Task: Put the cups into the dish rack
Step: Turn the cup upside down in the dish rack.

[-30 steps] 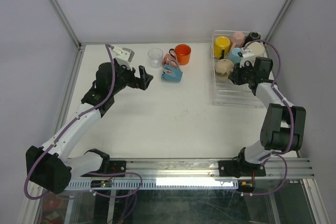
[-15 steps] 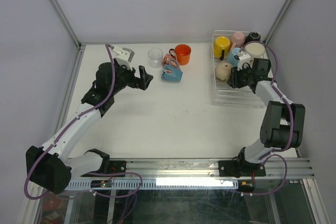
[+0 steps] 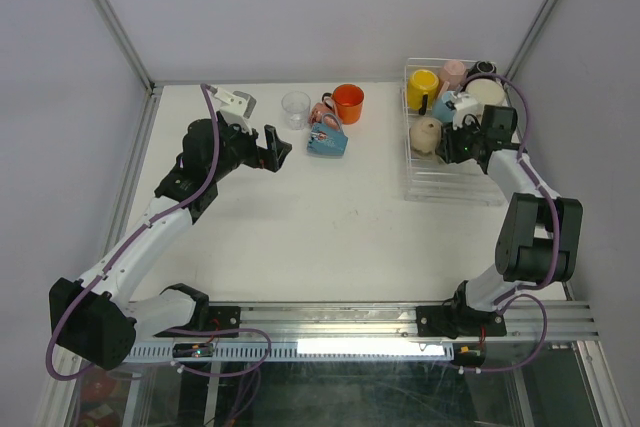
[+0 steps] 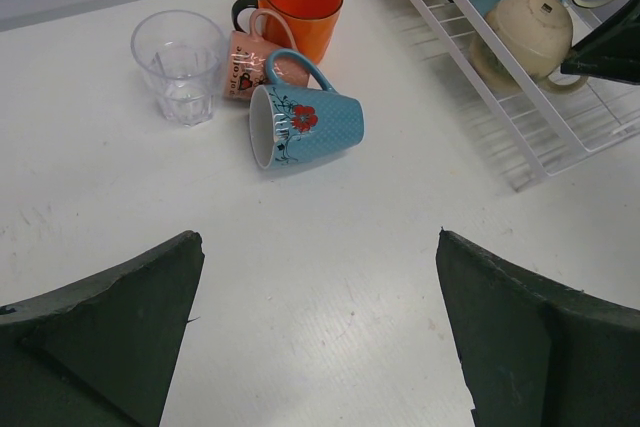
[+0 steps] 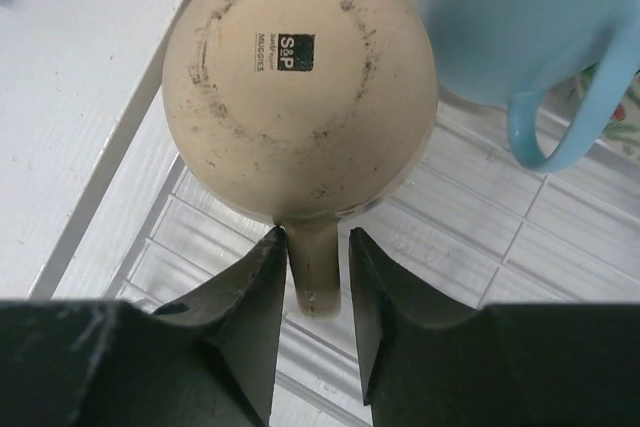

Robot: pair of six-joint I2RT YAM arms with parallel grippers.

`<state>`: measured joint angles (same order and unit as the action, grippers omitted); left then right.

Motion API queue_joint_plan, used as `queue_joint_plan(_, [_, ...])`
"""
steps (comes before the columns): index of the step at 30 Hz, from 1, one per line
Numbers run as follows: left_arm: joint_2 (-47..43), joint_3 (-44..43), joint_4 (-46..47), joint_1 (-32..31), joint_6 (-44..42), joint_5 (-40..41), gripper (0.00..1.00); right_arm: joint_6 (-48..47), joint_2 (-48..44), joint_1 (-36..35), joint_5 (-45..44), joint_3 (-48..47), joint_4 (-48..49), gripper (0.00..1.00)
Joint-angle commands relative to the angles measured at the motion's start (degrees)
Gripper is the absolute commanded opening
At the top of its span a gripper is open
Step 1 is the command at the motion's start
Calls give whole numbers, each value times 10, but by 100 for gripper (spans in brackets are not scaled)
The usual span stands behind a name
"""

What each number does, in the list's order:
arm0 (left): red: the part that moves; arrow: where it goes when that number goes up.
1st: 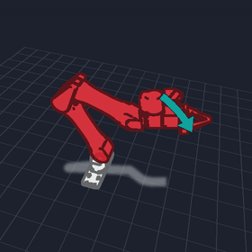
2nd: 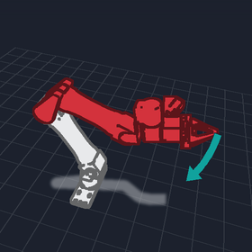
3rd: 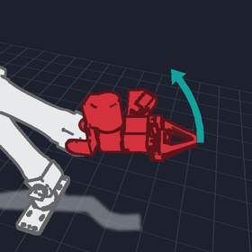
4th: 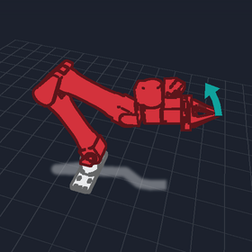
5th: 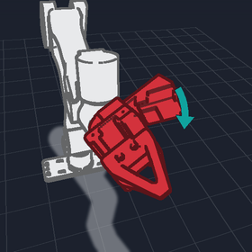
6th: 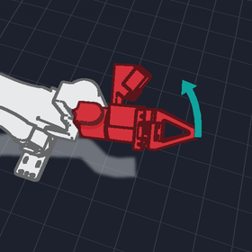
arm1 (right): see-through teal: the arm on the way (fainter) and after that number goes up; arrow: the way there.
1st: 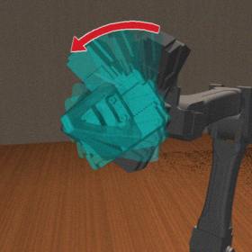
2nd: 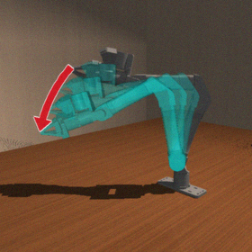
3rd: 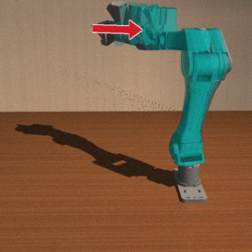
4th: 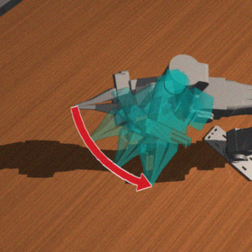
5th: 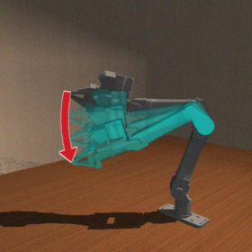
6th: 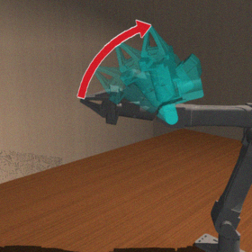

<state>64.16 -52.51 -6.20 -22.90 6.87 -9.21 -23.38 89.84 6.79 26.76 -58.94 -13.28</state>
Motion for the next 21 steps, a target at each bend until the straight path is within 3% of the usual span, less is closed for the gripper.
queue_joint_plan(1, [-4,3,21,0,-5,-10,99,-18,-9,-10,-16,-42,25,33])
queue_joint_plan(12, [-2,3,21,0,-6,-11,99,-36,17,-34,-74,-59,67,28])
queue_joint_plan(21, [0,2,21,0,-7,-11,99,-17,26,-41,-91,-81,58,32])
